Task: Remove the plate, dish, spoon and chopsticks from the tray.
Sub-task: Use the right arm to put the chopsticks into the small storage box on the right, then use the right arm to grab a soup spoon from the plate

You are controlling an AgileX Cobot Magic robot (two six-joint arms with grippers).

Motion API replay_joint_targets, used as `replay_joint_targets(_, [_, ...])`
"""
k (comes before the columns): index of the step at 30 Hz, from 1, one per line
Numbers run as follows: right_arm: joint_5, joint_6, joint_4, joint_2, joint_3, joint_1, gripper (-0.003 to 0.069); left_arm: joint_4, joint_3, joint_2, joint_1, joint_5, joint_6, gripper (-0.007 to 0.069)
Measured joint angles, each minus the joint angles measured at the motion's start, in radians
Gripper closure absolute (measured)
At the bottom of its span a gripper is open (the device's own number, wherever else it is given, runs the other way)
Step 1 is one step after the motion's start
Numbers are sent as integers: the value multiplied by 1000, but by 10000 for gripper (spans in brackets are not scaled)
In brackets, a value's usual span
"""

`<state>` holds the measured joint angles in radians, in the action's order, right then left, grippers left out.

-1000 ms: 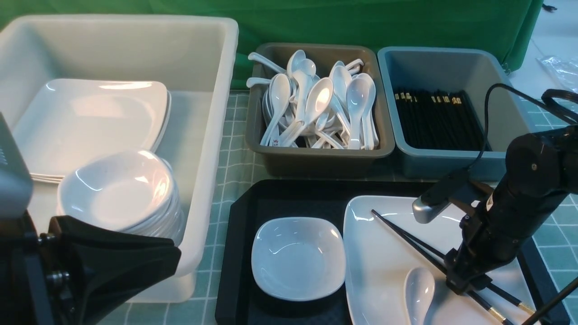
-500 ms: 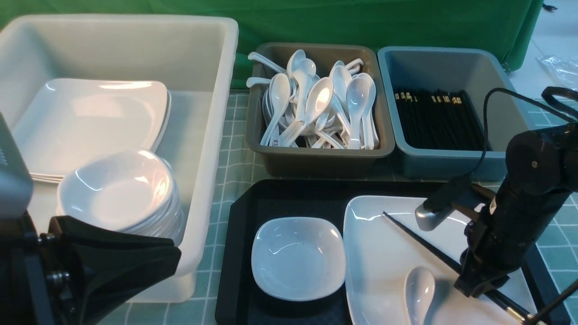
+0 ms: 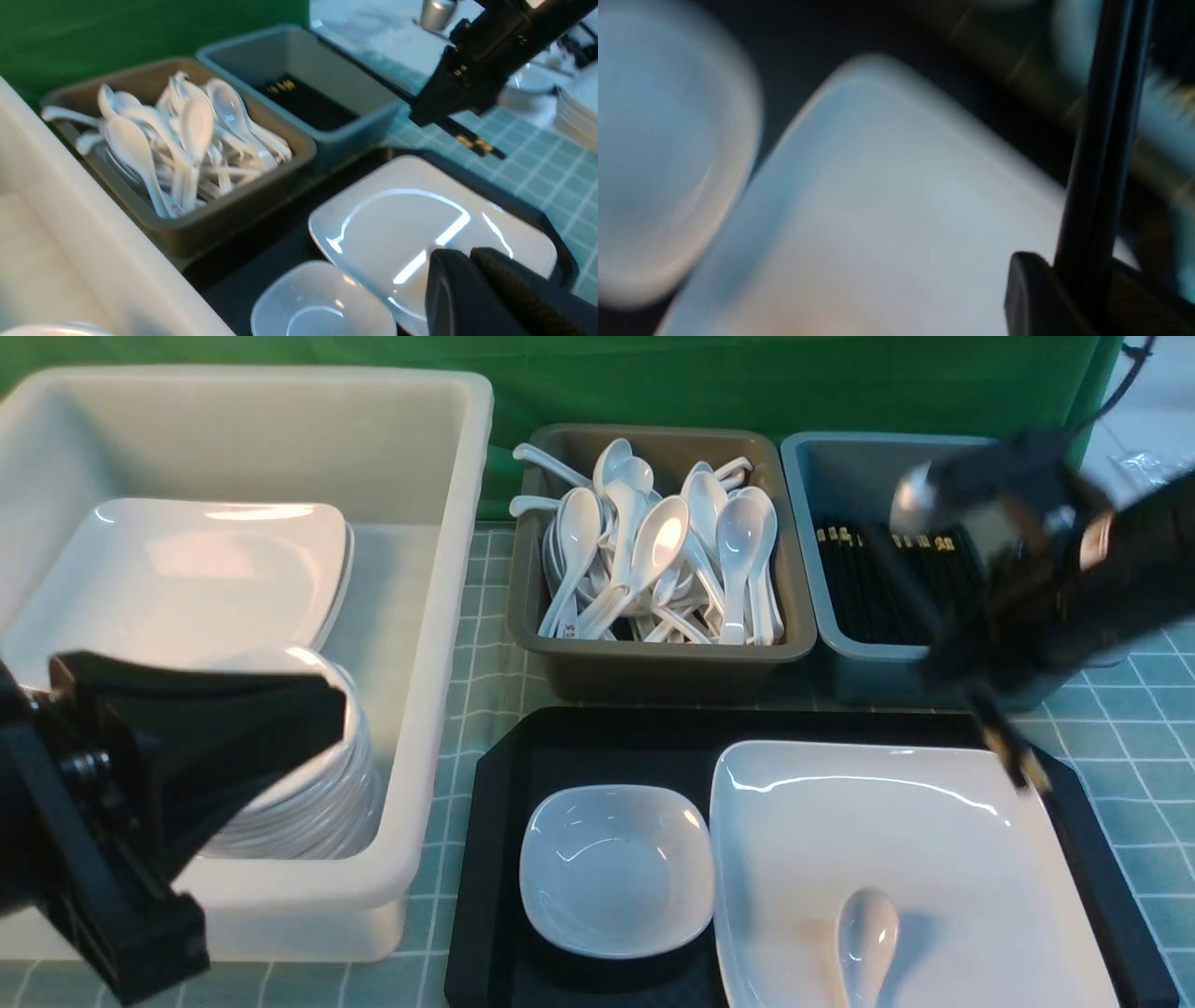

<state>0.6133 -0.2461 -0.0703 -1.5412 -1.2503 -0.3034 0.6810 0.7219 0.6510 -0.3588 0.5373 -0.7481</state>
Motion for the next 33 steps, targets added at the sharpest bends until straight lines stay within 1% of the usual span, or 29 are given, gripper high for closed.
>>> replay_joint_targets(2, [-25, 30, -67, -137, -194, 94, 515, 4, 0, 0, 0, -11, 0, 607])
replay_joint_targets(4, [-25, 33, -88, -190, -265, 121, 515, 4, 0, 0, 0, -9, 0, 607])
replay_joint_targets(5, [-16, 47, -124, -287, -395, 162, 515, 5, 0, 0, 0, 2, 0, 607])
replay_joint_targets(11, [17, 106, -166, -527, -691, 218, 515, 4, 0, 0, 0, 36, 0, 607])
replay_joint_targets(14, [36, 137, -162, -610, -762, 219, 506, 3, 0, 0, 0, 40, -1, 607])
replay_joint_targets(16, [65, 154, -156, -636, -769, 219, 461, 3, 0, 0, 0, 40, -1, 607])
replay_joint_targets(17, [82, 156, -151, -642, -770, 219, 416, 3, 0, 0, 0, 40, -1, 607])
replay_joint_targets(18, [86, 156, -148, -643, -770, 219, 396, 3, 0, 0, 0, 40, -1, 607])
replay_joint_targets(19, [104, 157, -140, -645, -770, 219, 344, 3, 0, 0, 0, 40, -1, 607])
replay_joint_targets(20, [133, 157, -132, -642, -771, 219, 275, 2, 0, 0, 0, 40, -1, 607])
replay_joint_targets(21, [156, 157, -123, -634, -772, 219, 245, 1, 0, 0, 0, 40, -1, 607])
replay_joint_targets(23, [179, 156, -114, -620, -772, 219, 235, -1, 0, 0, 0, 40, -1, 607])
replay_joint_targets(24, [226, 153, -101, -591, -772, 219, 253, -4, 0, 0, 0, 40, -4, 607])
replay_joint_targets(27, [344, 127, -89, -524, -772, 212, 356, -12, 0, 0, 0, 40, -7, 607])
replay_joint_targets(28, [378, 123, -81, -497, -768, 206, 400, -13, 0, 0, 0, 40, -7, 607])
replay_joint_targets(30, [445, 121, -60, -440, -739, 178, 457, -19, 0, 0, 0, 41, -7, 607])
replay_joint_targets(31, [451, 121, -57, -433, -733, 178, 461, -20, 0, 0, 0, 41, -7, 607])
replay_joint_targets(32, [469, 121, -43, -405, -708, 158, 470, -21, 0, 0, 0, 41, -7, 607])
replay_joint_targets(33, [490, 129, -8, -339, -623, 117, 468, -26, 0, 0, 0, 43, -7, 607])
